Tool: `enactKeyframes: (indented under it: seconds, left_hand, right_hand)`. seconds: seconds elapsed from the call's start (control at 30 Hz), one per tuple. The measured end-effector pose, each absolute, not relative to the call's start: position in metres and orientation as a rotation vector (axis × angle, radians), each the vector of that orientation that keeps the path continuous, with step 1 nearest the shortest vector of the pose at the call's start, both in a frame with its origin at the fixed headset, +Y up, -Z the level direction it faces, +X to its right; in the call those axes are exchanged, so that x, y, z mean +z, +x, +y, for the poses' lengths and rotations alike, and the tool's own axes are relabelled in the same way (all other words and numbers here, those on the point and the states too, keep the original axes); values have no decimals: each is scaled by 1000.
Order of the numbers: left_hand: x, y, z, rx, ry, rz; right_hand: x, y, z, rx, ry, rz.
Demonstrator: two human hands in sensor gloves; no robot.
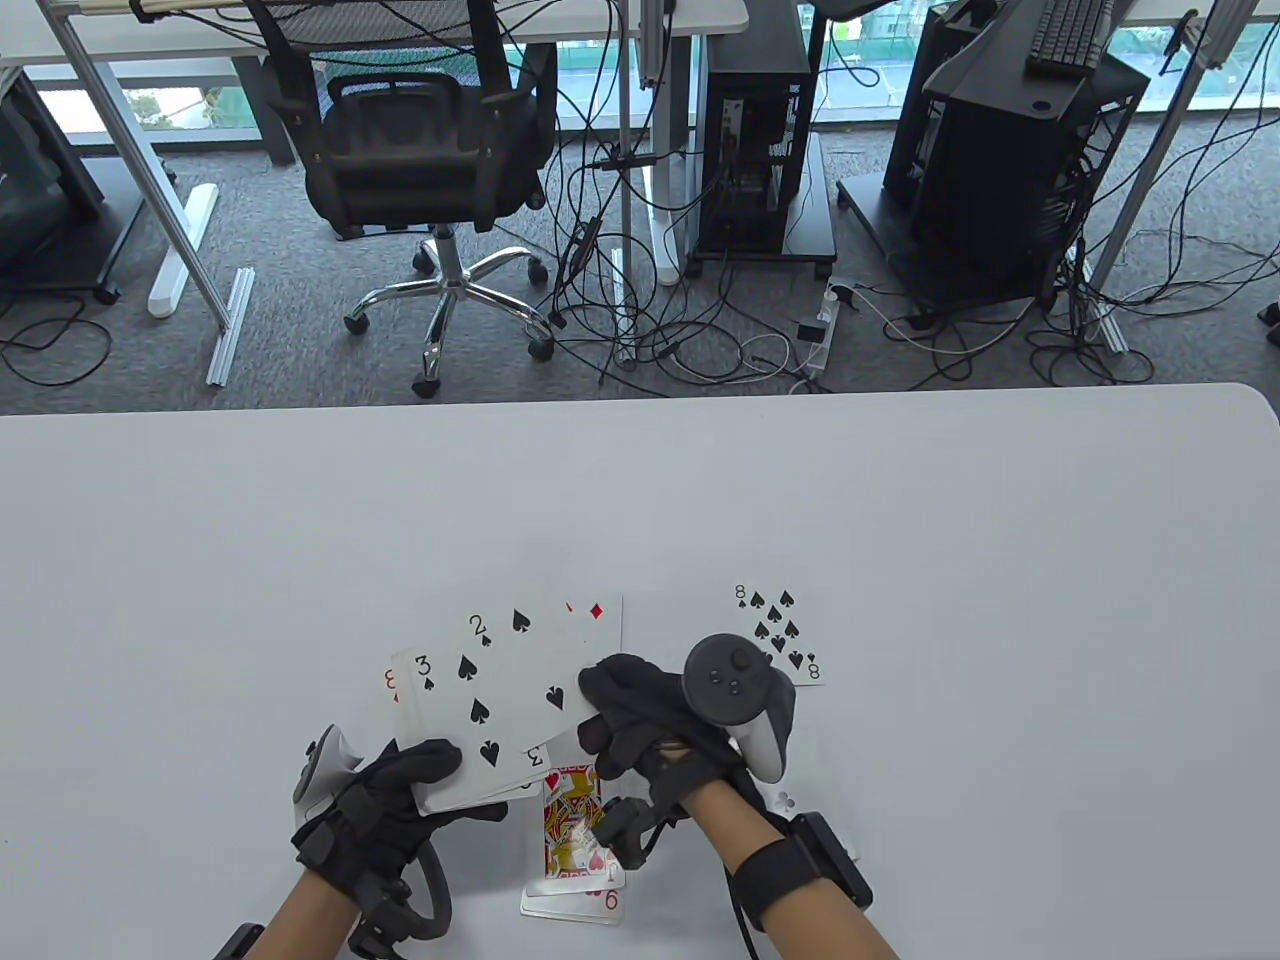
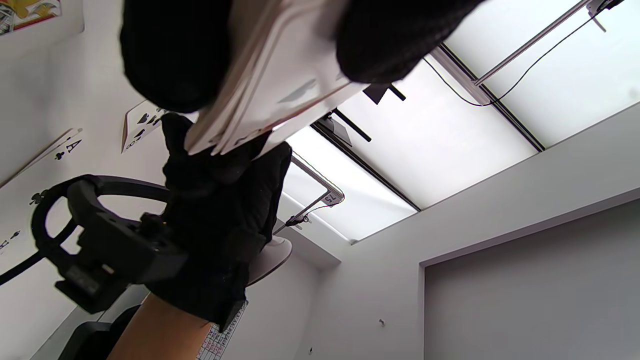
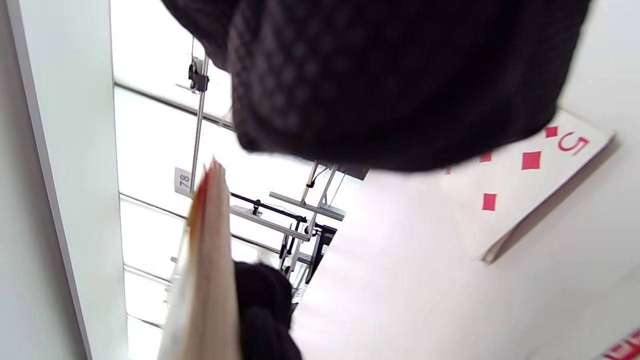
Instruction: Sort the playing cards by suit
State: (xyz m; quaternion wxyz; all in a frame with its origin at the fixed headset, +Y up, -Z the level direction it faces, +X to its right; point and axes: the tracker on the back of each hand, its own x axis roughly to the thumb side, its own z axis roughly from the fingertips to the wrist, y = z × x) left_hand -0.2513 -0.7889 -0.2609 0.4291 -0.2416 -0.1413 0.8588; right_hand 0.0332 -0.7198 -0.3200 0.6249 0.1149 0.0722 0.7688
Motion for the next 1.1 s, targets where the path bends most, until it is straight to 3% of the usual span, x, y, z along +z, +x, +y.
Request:
enactKeyframes:
  seconds: [0.23, 0.37, 0.6, 0.83, 1.1]
  left_hand:
    - [-261, -251, -789, 2143, -602, -343]
    - [-261, -251, -789, 2135, -602, -341]
    - [-261, -251, -791, 2129, -613, -329]
    - [-262, -251, -791, 2125, -610, -320]
    - [-262, -251, -792, 2121, -613, -313]
  right_hand:
    - [-353, 106, -697, 2021, 71, -98]
    - [-358, 141, -703, 2182, -165, -173]
    - [-366, 171, -736, 2374, -344, -35]
    - [-374, 168, -756, 2743, -502, 169]
    - [-380, 156, -771, 2996, -508, 373]
